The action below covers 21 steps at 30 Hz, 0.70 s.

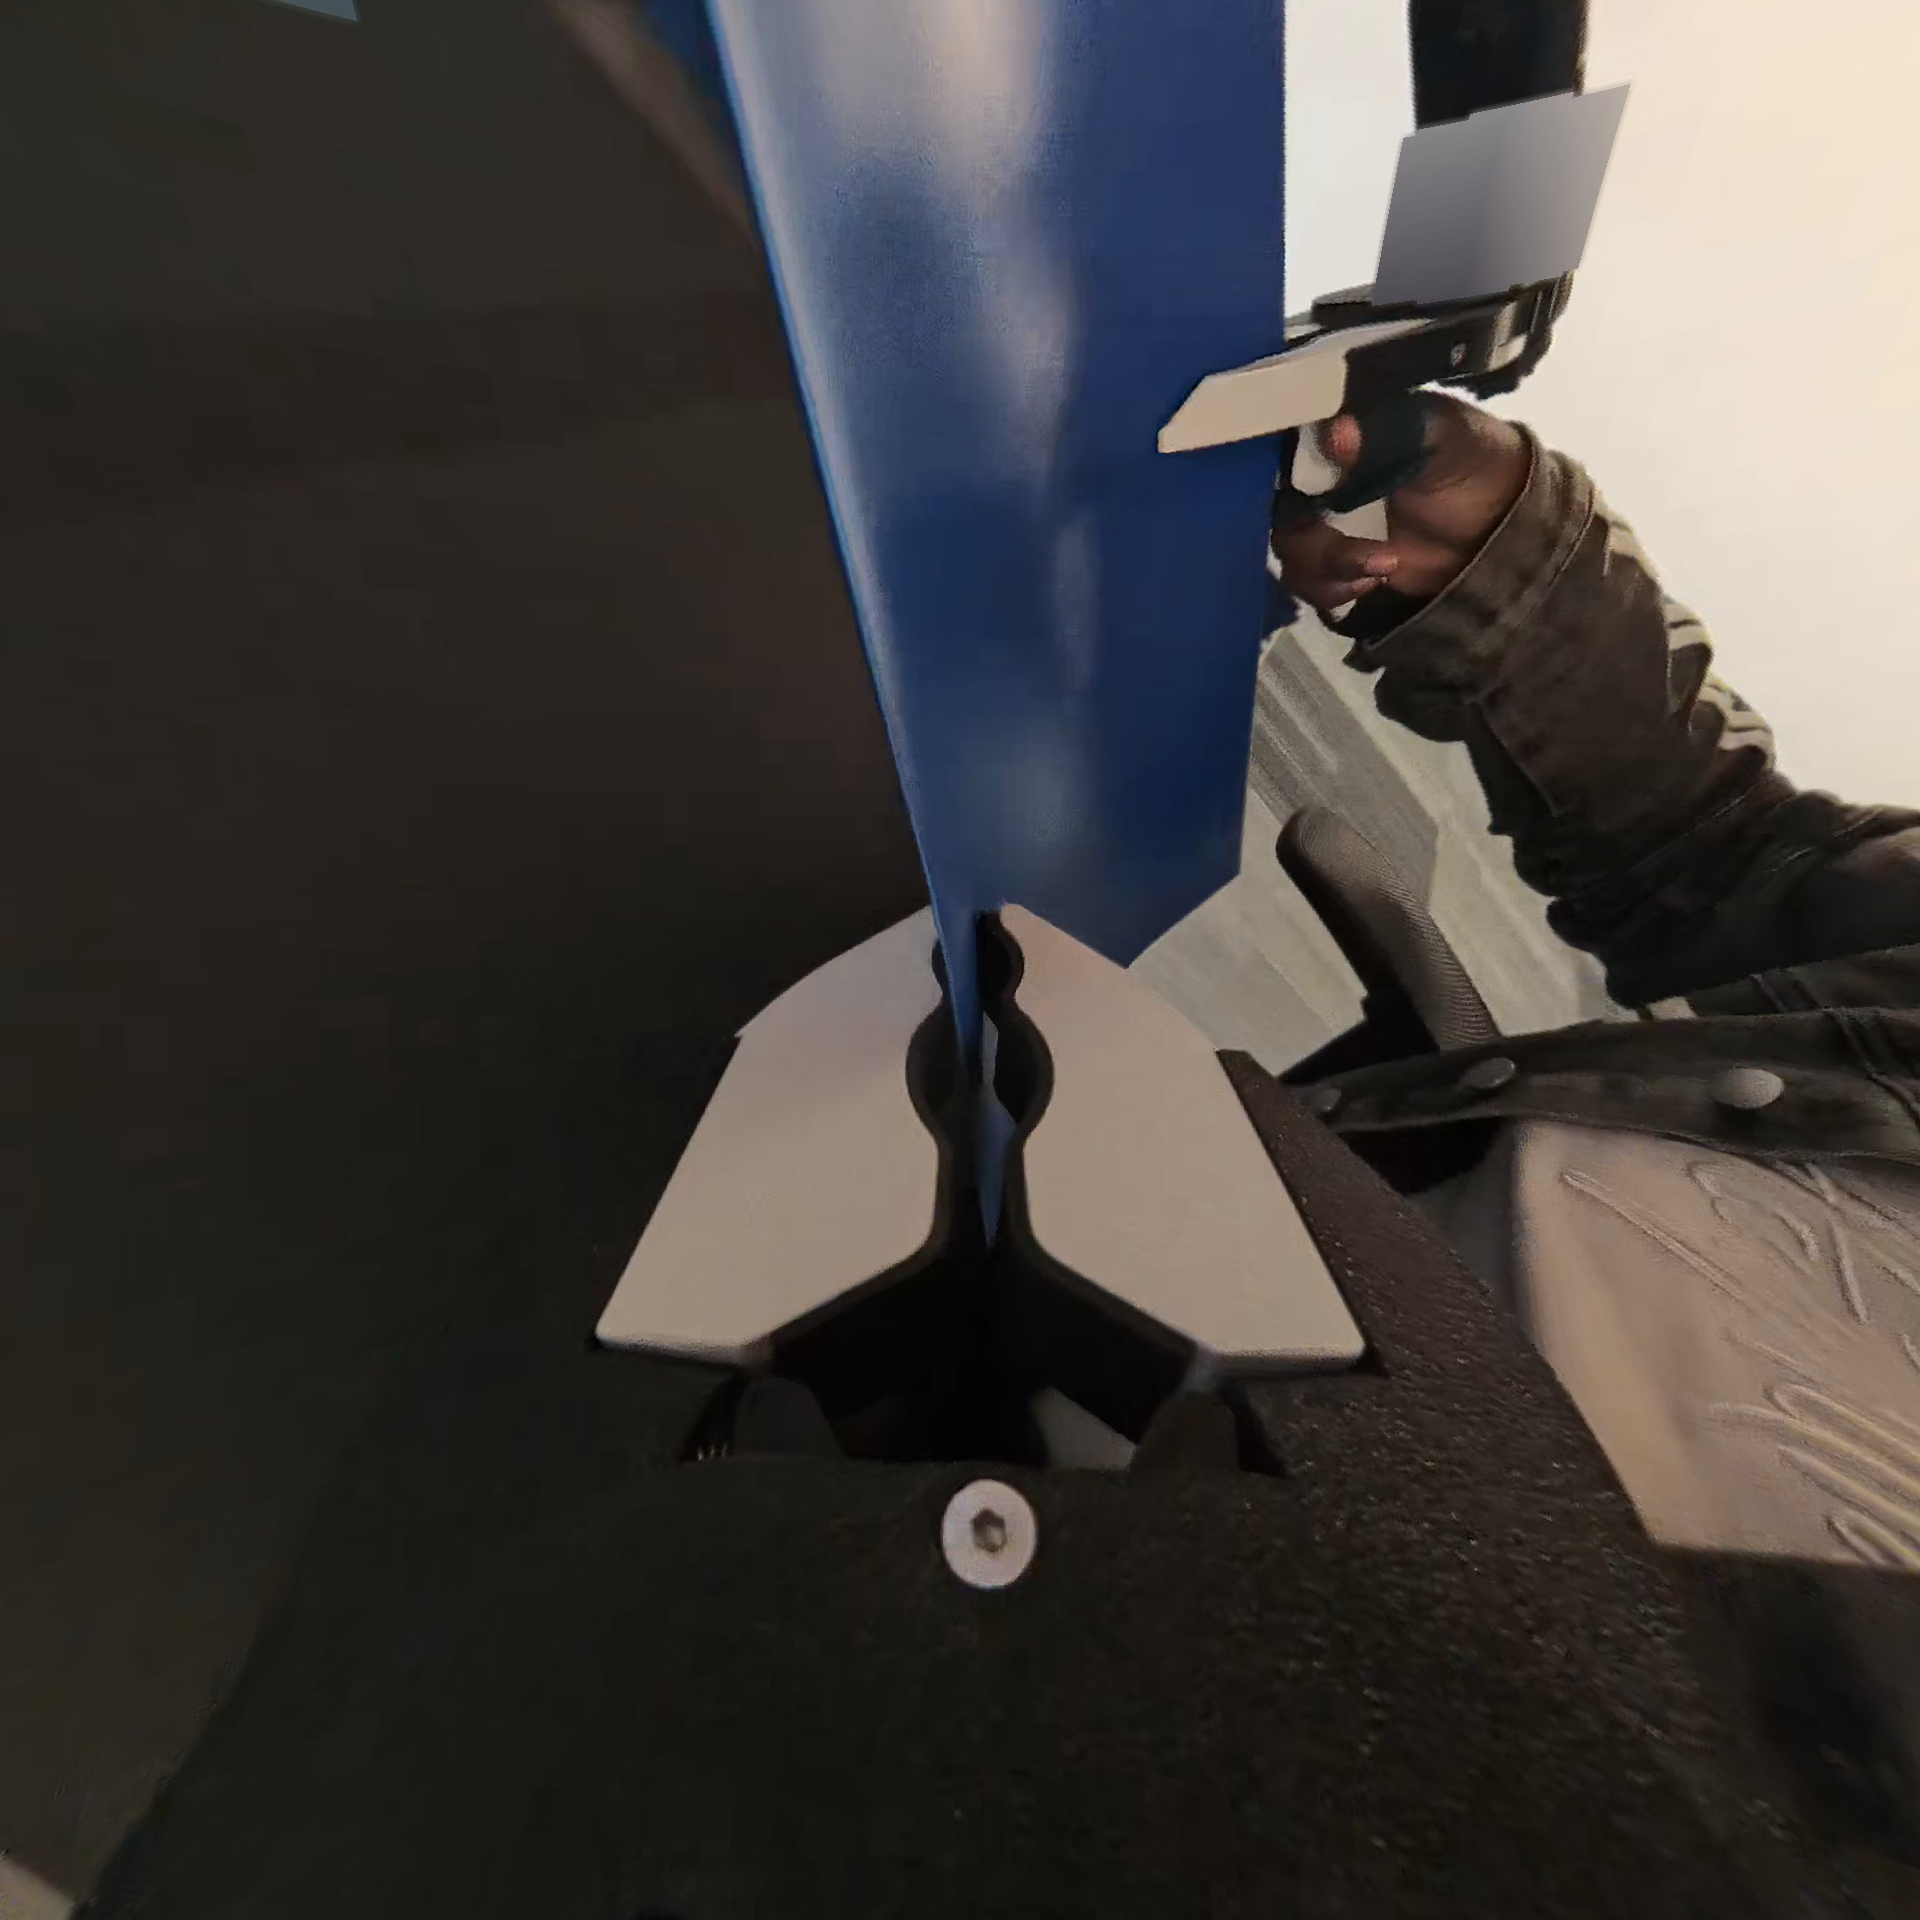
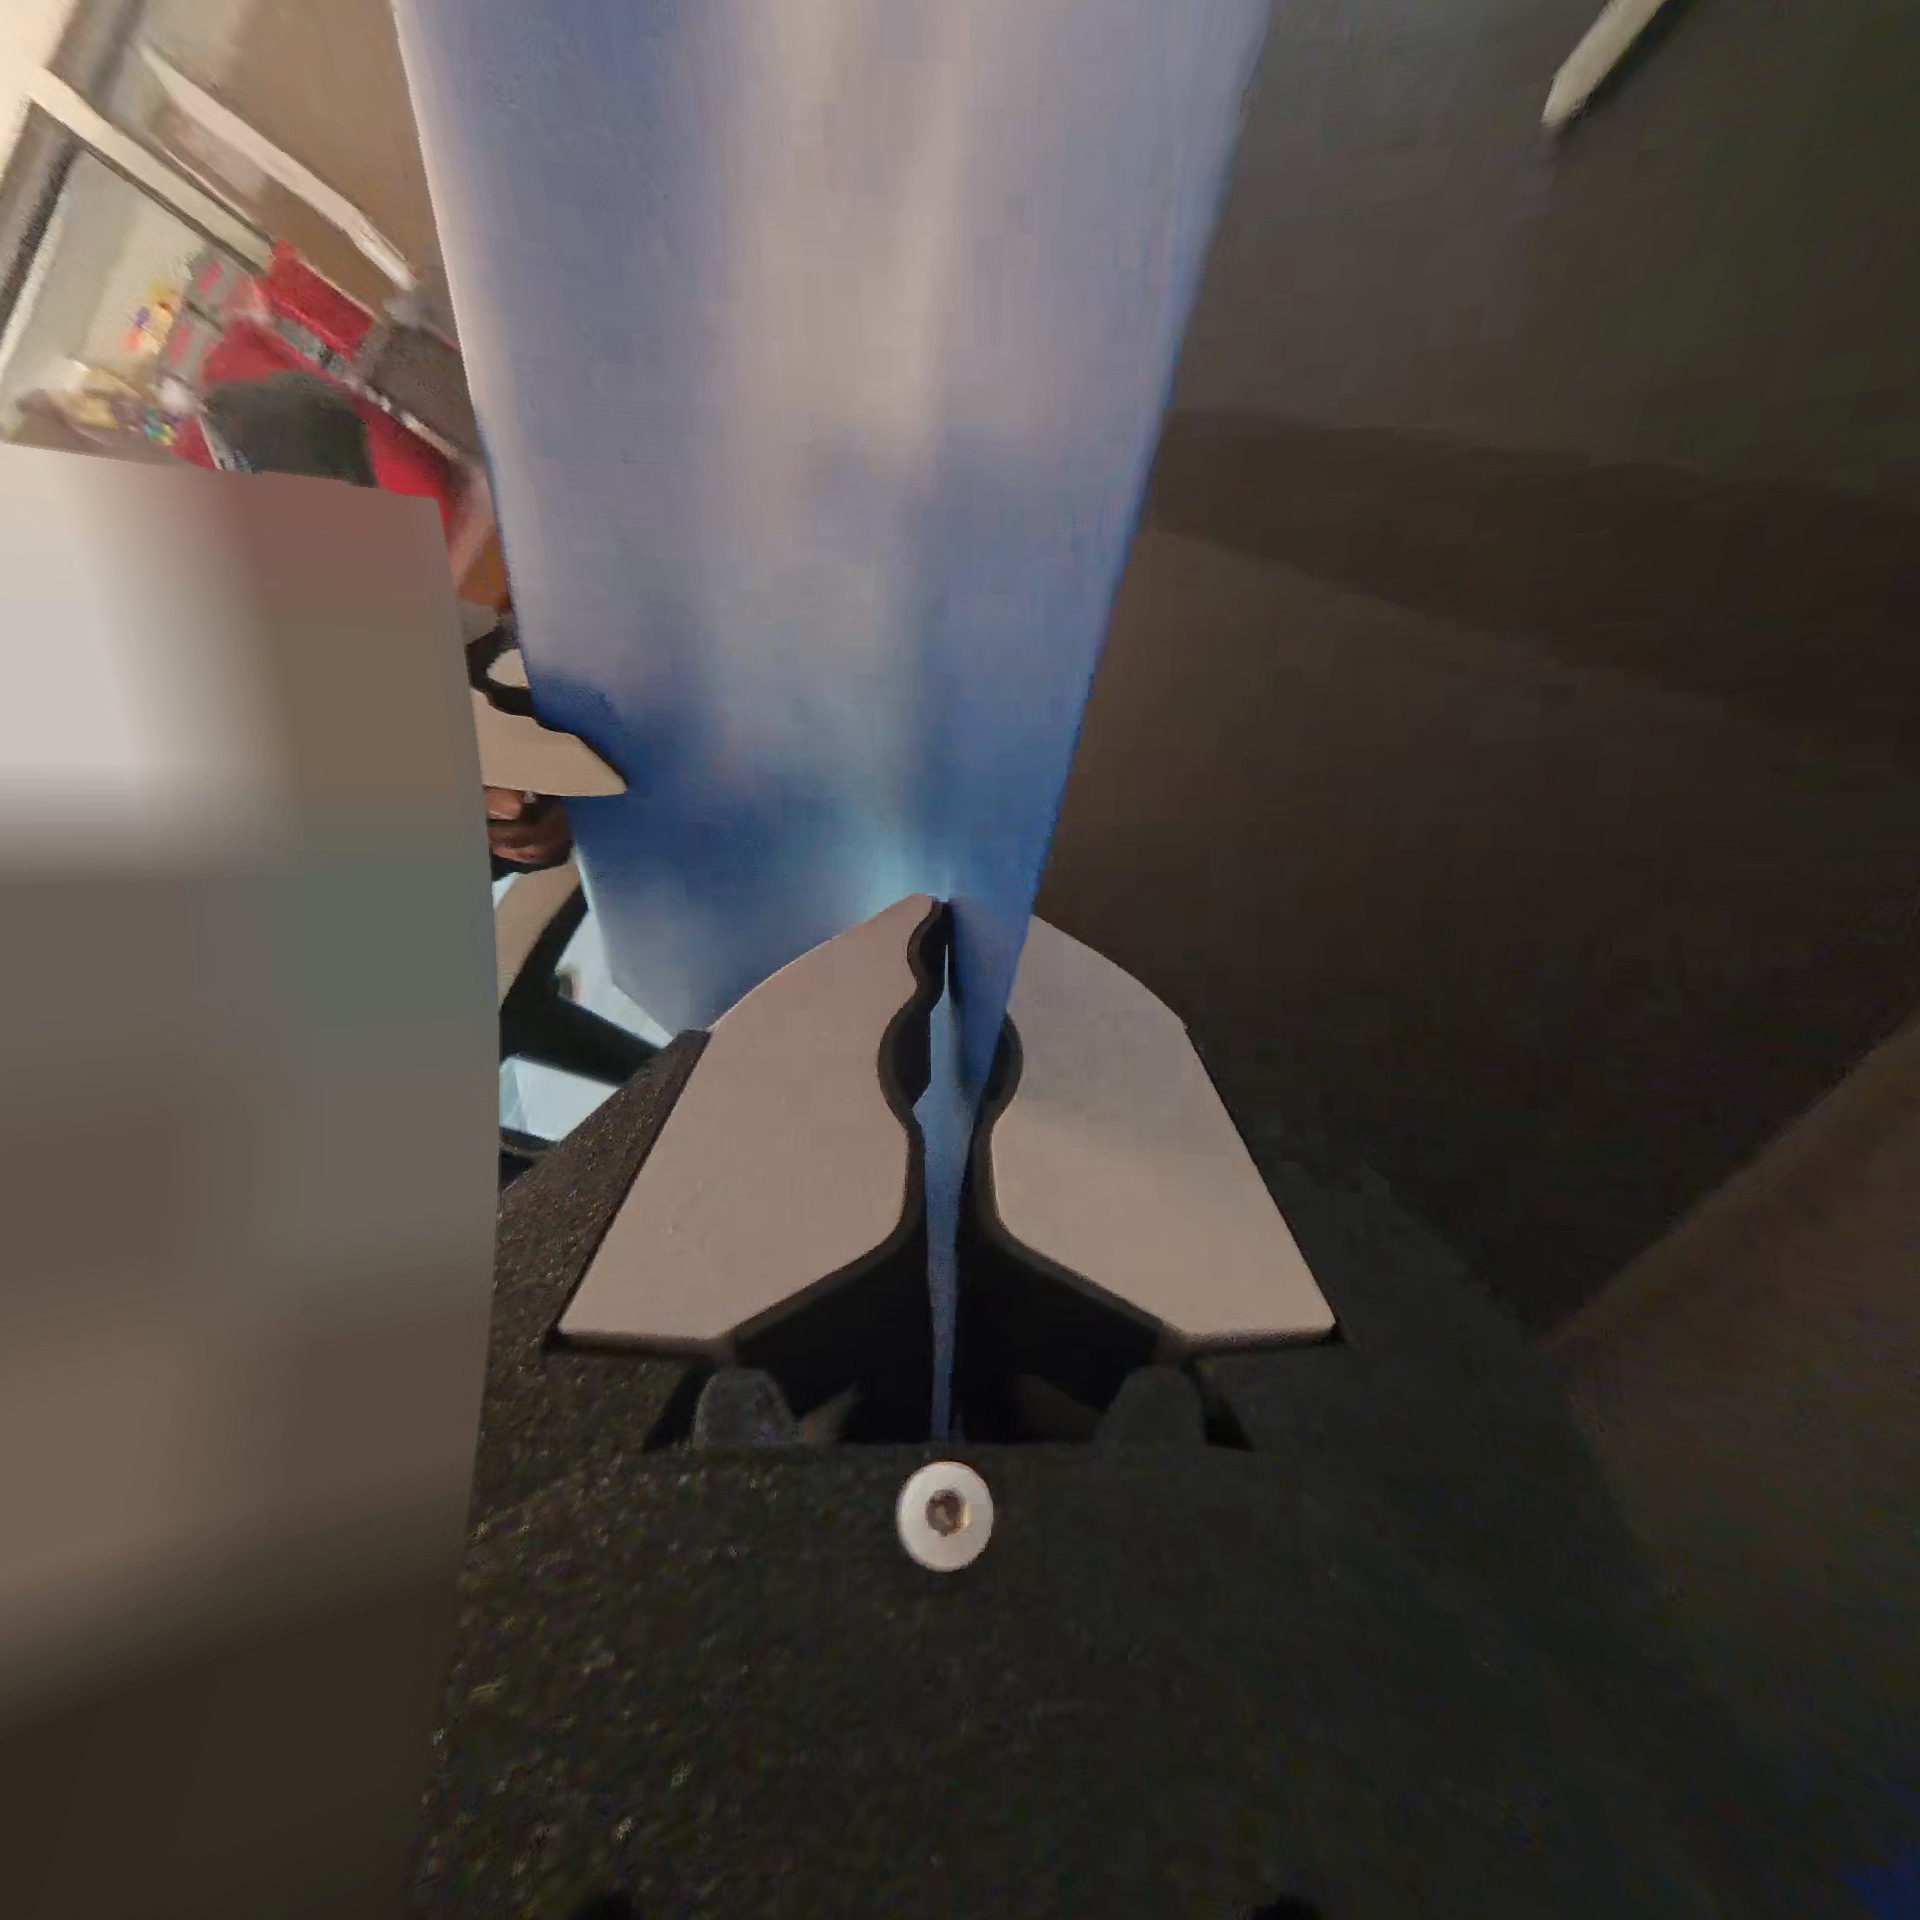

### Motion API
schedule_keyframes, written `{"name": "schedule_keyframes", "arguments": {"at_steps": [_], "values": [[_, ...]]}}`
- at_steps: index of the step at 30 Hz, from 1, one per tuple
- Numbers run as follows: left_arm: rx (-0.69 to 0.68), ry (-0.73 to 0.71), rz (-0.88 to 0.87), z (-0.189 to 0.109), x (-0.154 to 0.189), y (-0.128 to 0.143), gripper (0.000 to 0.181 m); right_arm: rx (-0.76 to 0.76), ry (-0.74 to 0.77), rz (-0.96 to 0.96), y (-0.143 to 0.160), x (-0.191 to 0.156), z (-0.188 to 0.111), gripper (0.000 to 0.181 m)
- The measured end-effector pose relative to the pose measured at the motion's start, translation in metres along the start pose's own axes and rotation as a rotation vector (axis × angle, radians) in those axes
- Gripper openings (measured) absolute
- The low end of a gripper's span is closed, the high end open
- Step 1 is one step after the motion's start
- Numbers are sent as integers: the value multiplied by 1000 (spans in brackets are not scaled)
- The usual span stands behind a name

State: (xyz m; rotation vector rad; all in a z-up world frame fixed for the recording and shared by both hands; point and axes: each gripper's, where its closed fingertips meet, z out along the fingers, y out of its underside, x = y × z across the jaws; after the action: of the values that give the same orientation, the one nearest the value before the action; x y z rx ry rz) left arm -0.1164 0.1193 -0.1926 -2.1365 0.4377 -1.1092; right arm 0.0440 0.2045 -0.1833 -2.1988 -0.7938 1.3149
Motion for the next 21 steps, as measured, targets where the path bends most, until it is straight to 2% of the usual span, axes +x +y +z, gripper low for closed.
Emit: {"name": "schedule_keyframes", "arguments": {"at_steps": [4,8,15,21], "values": [[-93,-13,-117,-3,-19,29,6,-136,33,53,23,14,34,1],[-140,-2,-236,1,-36,38,6,-212,44,113,31,31,48,3],[-248,3,-372,15,-47,42,7,-341,120,141,43,56,55,9],[-247,31,-405,25,-49,40,8,-333,143,173,44,69,49,13]]}}
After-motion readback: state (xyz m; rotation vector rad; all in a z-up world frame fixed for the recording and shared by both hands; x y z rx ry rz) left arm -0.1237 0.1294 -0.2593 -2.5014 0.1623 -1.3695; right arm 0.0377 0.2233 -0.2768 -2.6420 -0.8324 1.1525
